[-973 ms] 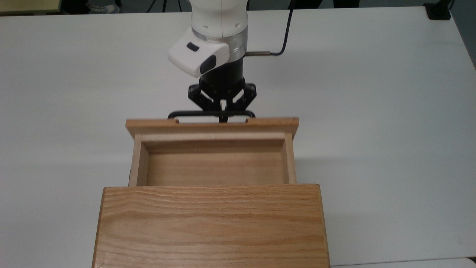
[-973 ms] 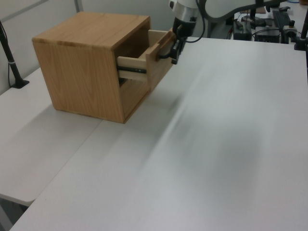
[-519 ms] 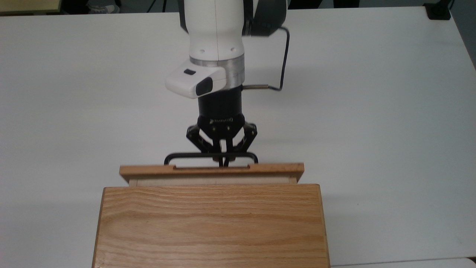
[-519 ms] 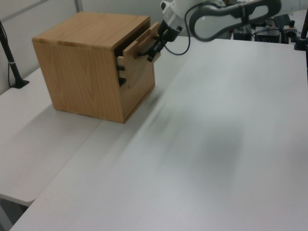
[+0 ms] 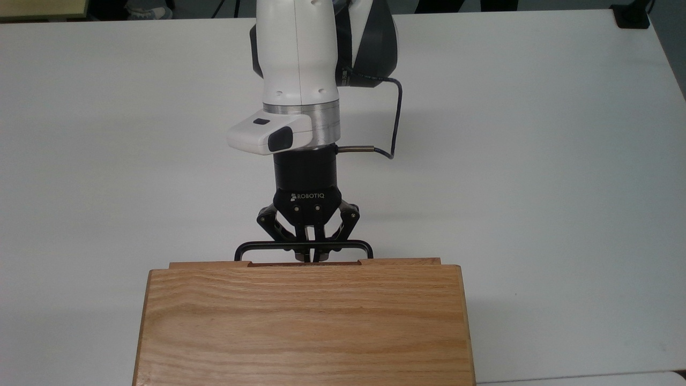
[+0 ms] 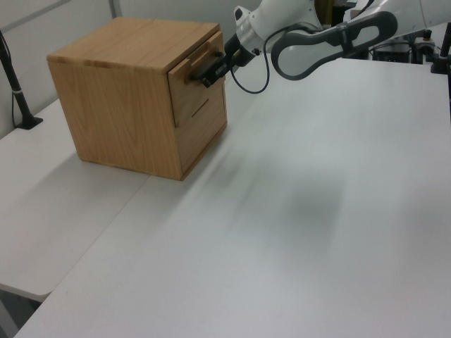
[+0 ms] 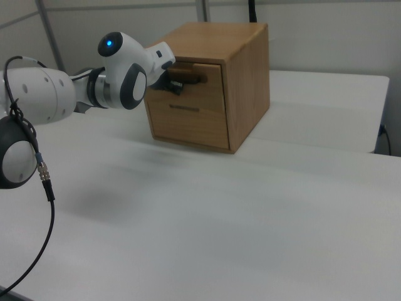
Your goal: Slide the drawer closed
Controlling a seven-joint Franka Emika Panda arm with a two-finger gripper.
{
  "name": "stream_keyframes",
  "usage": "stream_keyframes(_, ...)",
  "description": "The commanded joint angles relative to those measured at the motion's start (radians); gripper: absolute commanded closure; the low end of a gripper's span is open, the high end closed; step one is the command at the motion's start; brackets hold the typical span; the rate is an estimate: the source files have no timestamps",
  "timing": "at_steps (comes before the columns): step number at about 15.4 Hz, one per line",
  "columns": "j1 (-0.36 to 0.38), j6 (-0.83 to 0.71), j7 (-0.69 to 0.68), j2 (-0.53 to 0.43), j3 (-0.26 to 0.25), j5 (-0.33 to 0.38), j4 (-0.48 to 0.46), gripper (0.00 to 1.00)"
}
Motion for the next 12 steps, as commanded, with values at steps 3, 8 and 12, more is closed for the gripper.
stream_keyframes(3, -0.007, 0.111, -0.004, 0.041, -0.005, 0.010, 0.029, 1.00)
stream_keyframes(8, -0.007, 0.108, -0.007, 0.036, -0.005, 0.008, 0.024, 1.00)
stream_keyframes(12, -0.007, 0.082, -0.013, 0.010, -0.005, 0.007, 0.000, 1.00)
